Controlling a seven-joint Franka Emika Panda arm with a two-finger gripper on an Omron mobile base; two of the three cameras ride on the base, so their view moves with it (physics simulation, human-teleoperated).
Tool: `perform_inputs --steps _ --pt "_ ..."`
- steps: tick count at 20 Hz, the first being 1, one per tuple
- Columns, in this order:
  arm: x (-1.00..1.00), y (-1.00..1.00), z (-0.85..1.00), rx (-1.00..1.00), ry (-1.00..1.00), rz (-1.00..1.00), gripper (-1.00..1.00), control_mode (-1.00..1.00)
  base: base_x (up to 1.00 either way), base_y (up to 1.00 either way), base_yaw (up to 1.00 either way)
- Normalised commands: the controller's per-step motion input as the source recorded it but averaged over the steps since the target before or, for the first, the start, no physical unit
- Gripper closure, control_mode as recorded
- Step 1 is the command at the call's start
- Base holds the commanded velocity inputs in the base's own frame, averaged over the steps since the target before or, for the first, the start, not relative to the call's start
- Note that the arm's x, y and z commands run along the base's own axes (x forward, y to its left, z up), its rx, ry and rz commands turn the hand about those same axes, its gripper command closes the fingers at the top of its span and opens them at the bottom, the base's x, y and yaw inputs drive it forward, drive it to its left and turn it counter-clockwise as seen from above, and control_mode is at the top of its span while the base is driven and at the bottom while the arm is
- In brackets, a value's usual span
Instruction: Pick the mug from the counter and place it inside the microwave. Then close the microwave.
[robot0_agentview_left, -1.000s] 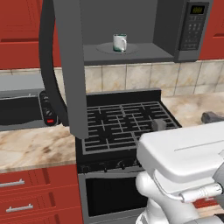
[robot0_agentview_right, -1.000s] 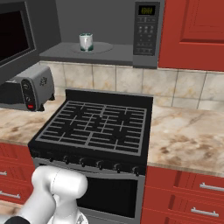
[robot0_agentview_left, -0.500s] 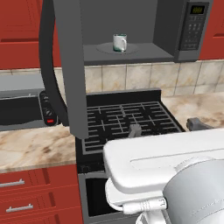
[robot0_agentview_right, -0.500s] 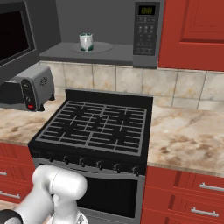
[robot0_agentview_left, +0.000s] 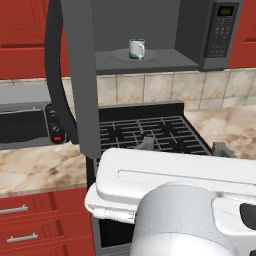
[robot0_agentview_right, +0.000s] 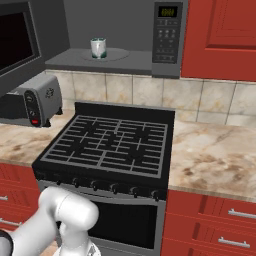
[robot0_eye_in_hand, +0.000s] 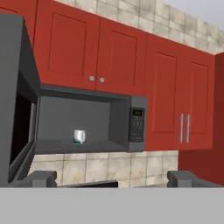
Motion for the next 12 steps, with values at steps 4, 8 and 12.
perform_inputs --steps 4,8,12 --pt "0.0 0.18 0.0 0.0 0.0 -0.35 -1.0 -1.0 0.0 0.0 0.0" --pt "0.0 0.16 -0.01 0.0 0.0 -0.36 -1.0 -1.0 0.0 0.0 0.0" --pt "0.0 0.06 -0.07 0.0 0.0 -0.32 -1.0 -1.0 0.0 0.0 0.0"
